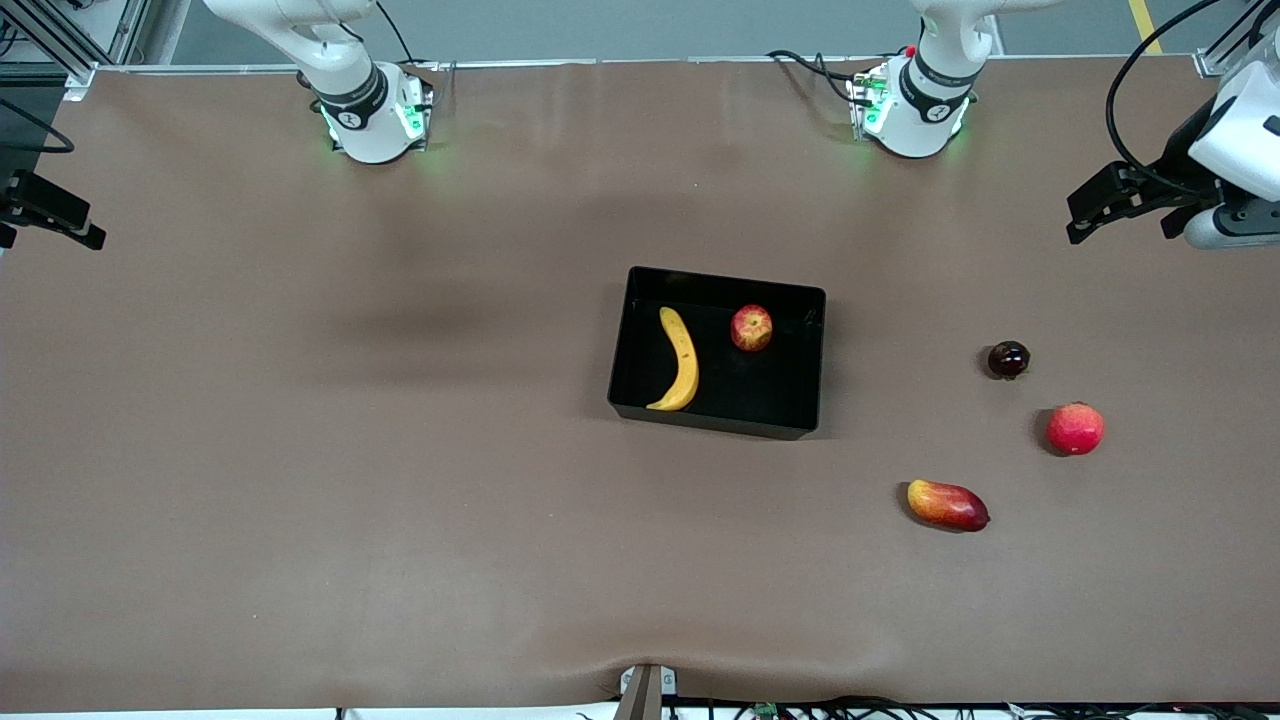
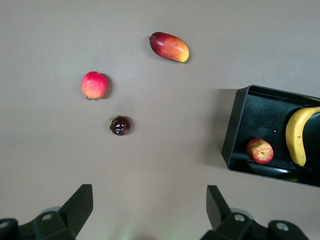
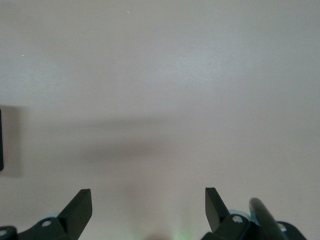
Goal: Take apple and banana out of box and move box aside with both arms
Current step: 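Move the left gripper over the black box toward the apple, then lower the left gripper into the box and grasp the apple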
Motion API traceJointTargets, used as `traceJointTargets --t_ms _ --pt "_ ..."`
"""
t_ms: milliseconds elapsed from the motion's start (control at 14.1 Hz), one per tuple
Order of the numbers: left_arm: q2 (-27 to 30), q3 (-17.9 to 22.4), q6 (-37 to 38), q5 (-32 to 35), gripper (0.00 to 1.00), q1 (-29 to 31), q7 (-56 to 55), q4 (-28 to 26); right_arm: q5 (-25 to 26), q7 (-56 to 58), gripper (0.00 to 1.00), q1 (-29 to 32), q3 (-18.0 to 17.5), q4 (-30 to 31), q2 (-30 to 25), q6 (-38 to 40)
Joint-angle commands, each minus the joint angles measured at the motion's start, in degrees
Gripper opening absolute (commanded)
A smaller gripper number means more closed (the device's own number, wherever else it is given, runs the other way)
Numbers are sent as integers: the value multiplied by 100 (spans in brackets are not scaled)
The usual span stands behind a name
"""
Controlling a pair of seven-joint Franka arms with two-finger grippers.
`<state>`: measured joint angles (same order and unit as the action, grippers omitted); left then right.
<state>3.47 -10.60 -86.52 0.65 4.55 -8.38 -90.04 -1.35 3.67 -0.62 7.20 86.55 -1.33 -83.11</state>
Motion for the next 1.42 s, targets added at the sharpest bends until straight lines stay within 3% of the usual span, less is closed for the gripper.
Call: traceJointTargets --t_ms 0,427,640,925,1139,1352 --pt "-39 -12 144 -12 100 29 82 145 -111 37 100 123 -70 99 -122 5" --pt "-162 -205 196 322 100 -77 -5 198 -111 29 100 123 -70 99 -122 5" --pt "-328 -739 170 269 100 -86 -425 101 -111 28 100 123 -70 99 -122 5" --pt "-820 -1645 -777 322 100 -94 -1496 -266 -111 28 100 132 -70 99 -122 6" --pt "-979 -2164 -1830 313 100 -112 -2403 -1091 -111 28 100 123 -70 99 -122 5" --pt "-1102 -2253 -3262 322 100 -427 -3089 -2075 -111 28 100 123 -70 82 -113 -12"
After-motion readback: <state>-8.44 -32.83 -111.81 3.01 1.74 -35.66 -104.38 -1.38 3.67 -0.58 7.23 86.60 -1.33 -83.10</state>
